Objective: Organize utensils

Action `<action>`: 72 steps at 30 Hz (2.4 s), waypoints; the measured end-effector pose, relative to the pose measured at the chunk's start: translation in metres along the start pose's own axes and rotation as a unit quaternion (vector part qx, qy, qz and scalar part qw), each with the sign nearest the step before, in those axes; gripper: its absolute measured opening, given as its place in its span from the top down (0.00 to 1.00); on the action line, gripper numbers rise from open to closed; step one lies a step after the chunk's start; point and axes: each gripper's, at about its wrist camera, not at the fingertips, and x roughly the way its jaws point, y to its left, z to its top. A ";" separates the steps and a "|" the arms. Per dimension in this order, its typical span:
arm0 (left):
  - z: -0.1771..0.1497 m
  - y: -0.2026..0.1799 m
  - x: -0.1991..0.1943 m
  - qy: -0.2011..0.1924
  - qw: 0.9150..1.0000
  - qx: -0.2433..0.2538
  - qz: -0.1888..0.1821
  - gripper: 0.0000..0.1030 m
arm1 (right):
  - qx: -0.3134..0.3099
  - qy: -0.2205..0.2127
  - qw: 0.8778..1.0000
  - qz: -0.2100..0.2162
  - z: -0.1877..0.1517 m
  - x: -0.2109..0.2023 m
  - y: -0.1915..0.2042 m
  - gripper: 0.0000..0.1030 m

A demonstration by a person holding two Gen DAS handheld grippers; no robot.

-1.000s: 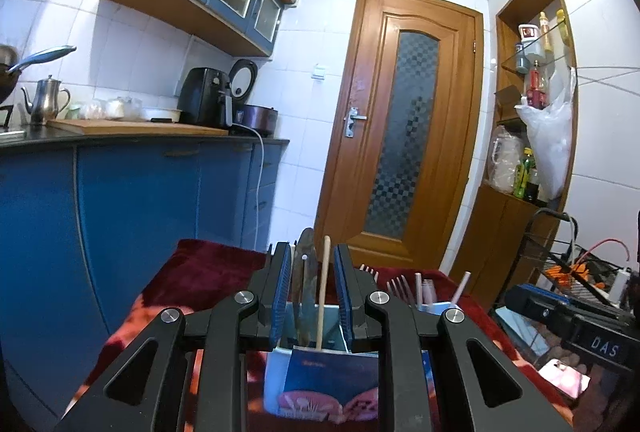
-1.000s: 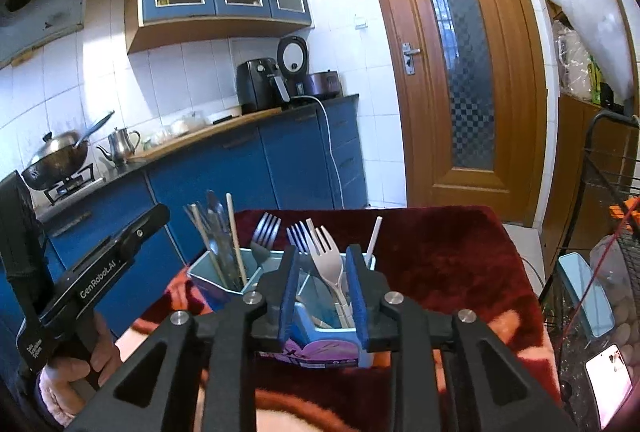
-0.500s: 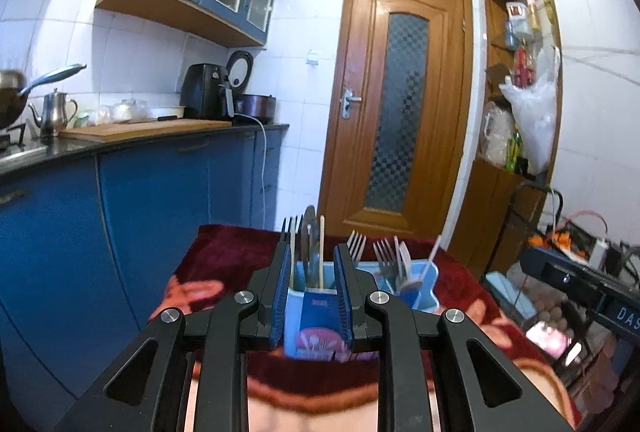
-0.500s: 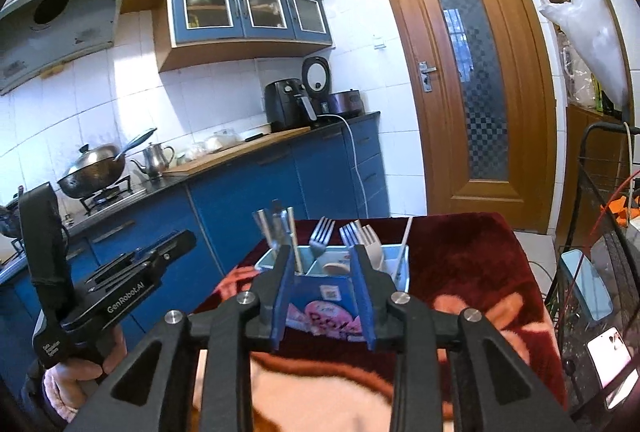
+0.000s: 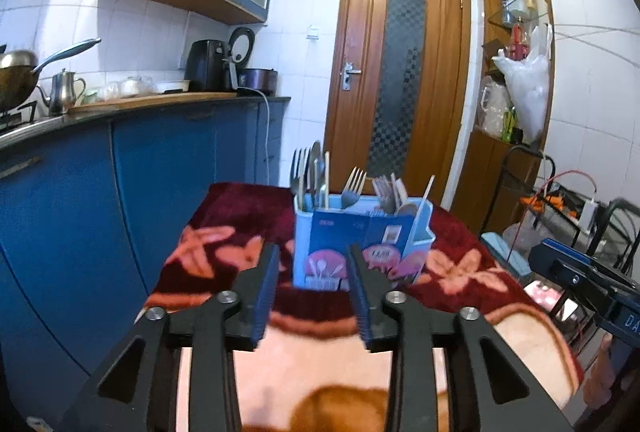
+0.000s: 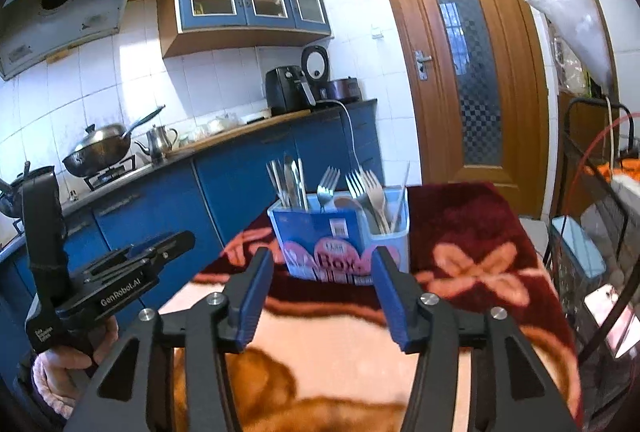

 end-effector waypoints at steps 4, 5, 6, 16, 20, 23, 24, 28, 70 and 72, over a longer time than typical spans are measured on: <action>-0.017 0.006 0.005 0.007 1.000 -0.006 0.010 0.48 | 0.004 0.005 1.000 -0.009 -0.023 0.005 -0.006 0.42; -0.020 0.006 0.007 0.010 1.000 -0.006 0.012 0.47 | 0.004 0.005 1.000 -0.012 -0.028 0.006 -0.007 0.40; -0.024 0.007 0.010 0.014 1.000 -0.004 0.016 0.47 | 0.003 0.005 1.000 -0.014 -0.032 0.007 -0.008 0.39; -0.059 0.007 0.029 0.017 0.999 0.002 0.040 0.41 | -0.008 0.000 0.999 -0.045 -0.073 0.024 -0.015 0.21; -0.068 0.006 0.032 0.009 0.999 0.006 0.051 0.40 | -0.012 -0.013 0.997 -0.070 -0.081 0.025 -0.019 0.14; -0.072 0.007 0.037 0.017 0.998 0.003 0.053 0.40 | -0.015 -0.029 0.996 -0.082 -0.084 0.022 -0.019 0.12; -0.073 0.007 0.039 0.022 0.998 0.001 0.052 0.40 | -0.015 -0.033 0.996 -0.085 -0.084 0.021 -0.019 0.12; -0.076 0.006 0.041 0.025 0.998 0.002 0.058 0.40 | -0.004 -0.031 0.995 -0.092 -0.086 0.022 -0.023 0.11; -0.079 0.002 0.038 0.015 0.997 0.012 0.072 0.40 | -0.006 -0.038 0.994 -0.099 -0.087 0.020 -0.021 0.11; -0.079 0.002 0.037 0.015 0.997 0.012 0.072 0.40 | -0.006 -0.038 0.994 -0.099 -0.087 0.020 -0.021 0.11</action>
